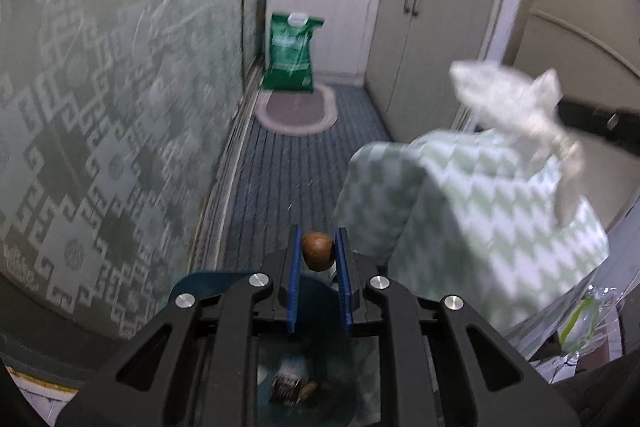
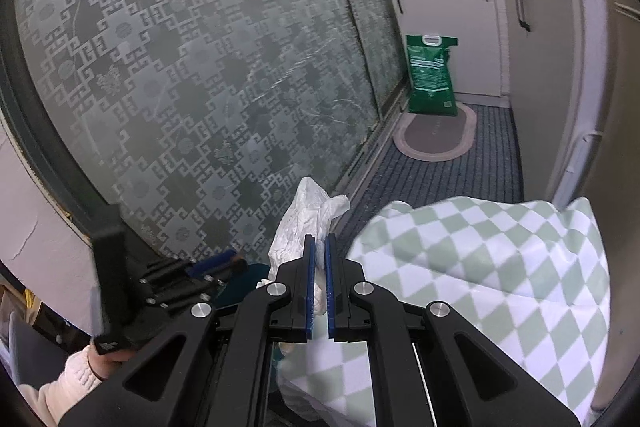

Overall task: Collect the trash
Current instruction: 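Carry the brown nut and white tissue over the teal bin and release both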

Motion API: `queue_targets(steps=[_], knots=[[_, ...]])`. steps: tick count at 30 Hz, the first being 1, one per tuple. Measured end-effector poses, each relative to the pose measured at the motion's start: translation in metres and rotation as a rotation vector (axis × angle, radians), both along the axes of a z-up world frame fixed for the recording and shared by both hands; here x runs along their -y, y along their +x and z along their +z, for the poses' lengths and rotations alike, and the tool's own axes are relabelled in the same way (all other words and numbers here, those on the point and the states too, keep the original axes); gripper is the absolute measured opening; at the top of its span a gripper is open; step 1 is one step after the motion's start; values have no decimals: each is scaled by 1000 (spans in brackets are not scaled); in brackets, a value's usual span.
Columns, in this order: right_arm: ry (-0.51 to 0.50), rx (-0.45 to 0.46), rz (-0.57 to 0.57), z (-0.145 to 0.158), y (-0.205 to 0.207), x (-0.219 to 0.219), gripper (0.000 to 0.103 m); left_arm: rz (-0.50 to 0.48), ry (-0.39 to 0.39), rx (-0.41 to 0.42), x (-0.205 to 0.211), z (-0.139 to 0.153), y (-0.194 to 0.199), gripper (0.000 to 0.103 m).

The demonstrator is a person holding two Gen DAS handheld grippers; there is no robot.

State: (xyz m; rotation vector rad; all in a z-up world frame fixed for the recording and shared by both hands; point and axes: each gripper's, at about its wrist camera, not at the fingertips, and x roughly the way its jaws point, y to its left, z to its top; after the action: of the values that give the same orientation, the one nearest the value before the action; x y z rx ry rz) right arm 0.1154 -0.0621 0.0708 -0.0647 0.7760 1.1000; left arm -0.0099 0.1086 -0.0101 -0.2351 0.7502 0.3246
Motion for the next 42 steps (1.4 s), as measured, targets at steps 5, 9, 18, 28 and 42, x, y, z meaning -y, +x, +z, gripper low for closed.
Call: queue_targets(steps=[5, 9, 18, 28, 42], knots=[[-17, 10, 26, 1, -9, -16, 5, 36, -25, -103, -15, -19, -7, 18], [-40, 9, 39, -3, -12, -26, 5, 40, -51, -147, -24, -28, -11, 18], [-145, -21, 83, -32, -21, -60, 5, 47, -86, -251, -40, -53, -14, 18], [-267, -48, 137, -68, -40, -96, 5, 74, -106, -273, -58, -61, -25, 23], [-377, -89, 205, -105, -62, -126, 4, 101, -22, -117, -61, -26, -41, 29]])
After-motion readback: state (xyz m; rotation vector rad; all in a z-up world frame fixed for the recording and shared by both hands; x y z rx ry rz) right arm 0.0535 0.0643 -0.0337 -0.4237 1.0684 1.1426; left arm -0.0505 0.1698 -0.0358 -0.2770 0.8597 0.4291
